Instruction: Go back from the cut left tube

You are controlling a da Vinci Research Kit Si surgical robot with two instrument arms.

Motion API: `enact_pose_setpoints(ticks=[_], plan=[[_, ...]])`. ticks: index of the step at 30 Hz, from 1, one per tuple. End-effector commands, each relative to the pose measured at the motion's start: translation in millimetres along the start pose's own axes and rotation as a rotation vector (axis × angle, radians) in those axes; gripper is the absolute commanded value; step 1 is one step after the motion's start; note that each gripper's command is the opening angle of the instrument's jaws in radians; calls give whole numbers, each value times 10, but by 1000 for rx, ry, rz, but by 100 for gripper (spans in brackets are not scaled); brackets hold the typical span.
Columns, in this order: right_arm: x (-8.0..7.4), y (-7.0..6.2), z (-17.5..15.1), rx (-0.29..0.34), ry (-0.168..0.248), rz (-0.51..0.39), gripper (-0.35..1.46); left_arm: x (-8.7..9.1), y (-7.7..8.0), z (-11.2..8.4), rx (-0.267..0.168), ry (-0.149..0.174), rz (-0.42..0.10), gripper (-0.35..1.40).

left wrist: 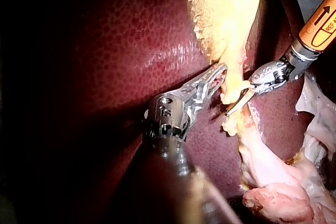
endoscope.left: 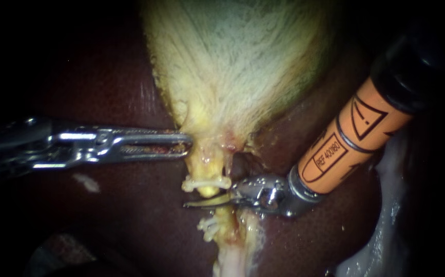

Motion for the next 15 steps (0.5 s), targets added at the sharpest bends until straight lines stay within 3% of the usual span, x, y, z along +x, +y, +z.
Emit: enact_pose_setpoints(ticks=[1, 9, 10, 13, 15], plan=[[0, -1, 0, 0, 0, 2, -35, 0, 0, 0, 0, 0, 0, -35], [0, -1, 0, -5, 3, 2, -35, 0, 2, 0, 1, 0, 0, -35], [0, -1, 0, -11, 5, 2, -30, 0, 2, 0, 1, 0, 0, -35], [-1, -1, -1, -32, 15, 1, 17, 0, 2, 0, 1, 0, 0, -35], [-1, -1, -2, -40, 19, 1, 31, 0, 2, 0, 1, 0, 0, -35]])
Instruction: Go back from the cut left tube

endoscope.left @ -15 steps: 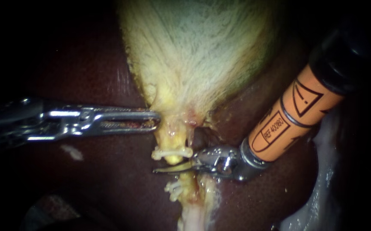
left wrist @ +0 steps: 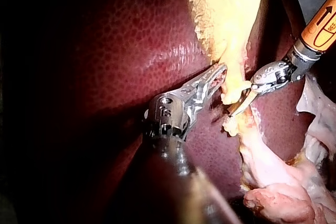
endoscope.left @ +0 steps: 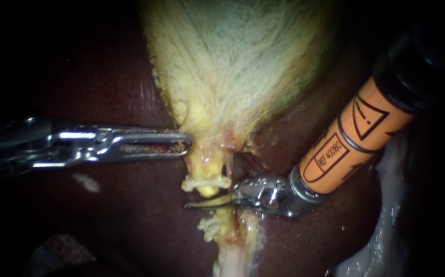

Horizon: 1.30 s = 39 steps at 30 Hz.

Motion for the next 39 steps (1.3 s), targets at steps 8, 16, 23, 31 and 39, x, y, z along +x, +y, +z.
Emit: enact_pose_setpoints(ticks=[8, 16, 23, 31, 39], plan=[[0, 1, 0, -5, 3, -2, 52, 0, 0, 0, 0, 0, 0, -35], [0, -2, 1, -8, 4, 4, 59, 0, 0, 0, 0, 0, 0, -35], [3, -12, 0, -5, 4, 5, 69, 0, 2, -1, 1, 0, 0, -35], [9, -26, -10, -29, 20, 2, 104, 0, 2, -1, 1, 0, 0, -35], [5, -30, -38, -109, 49, -129, 136, 0, 3, -1, 1, 0, 0, -35]])
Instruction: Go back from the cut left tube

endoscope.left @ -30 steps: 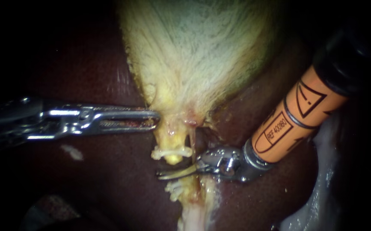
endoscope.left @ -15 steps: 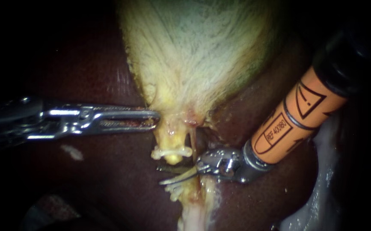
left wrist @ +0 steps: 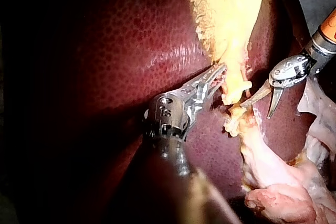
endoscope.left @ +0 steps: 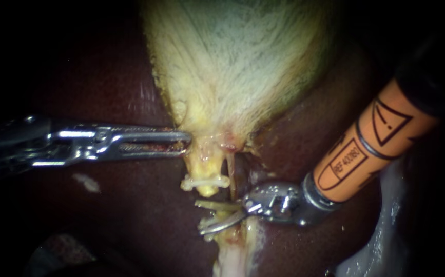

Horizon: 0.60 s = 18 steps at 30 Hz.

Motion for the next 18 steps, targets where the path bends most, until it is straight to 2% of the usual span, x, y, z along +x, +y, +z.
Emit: enact_pose_setpoints(ticks=[1, 5, 8, 14, 18], plan=[[-1, -1, -3, -17, 5, -23, 138, 0, 0, 0, 0, 0, 0, -35], [-7, -4, -19, -40, 8, -97, 140, 0, 0, 0, 0, 0, 0, -35], [-4, -4, -36, -55, 9, -141, 141, 0, 1, 0, 1, 0, 0, -35], [18, 3, -81, -95, 6, -248, 136, 0, 3, 0, 1, 0, 0, -35], [30, 7, -109, -167, 0, -332, 136, 0, 3, 0, 1, 0, 0, -35]])
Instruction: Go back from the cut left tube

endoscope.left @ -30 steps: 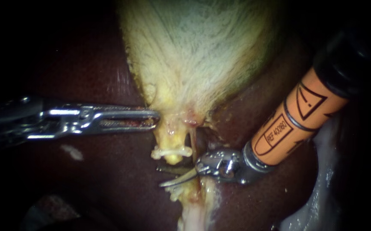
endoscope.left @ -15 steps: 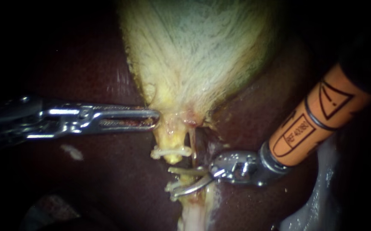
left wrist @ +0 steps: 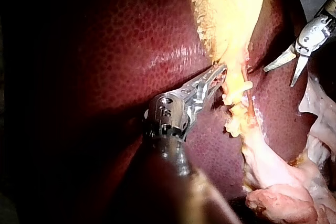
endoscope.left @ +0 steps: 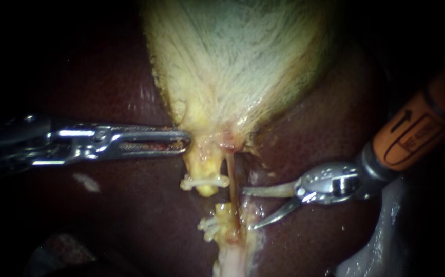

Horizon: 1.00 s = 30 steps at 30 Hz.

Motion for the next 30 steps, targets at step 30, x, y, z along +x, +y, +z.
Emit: enact_pose_setpoints(ticks=[30], plan=[[8, 18, -40, -103, -23, -202, 143, 6, 2, 13, -5, 0, 4, -35]])
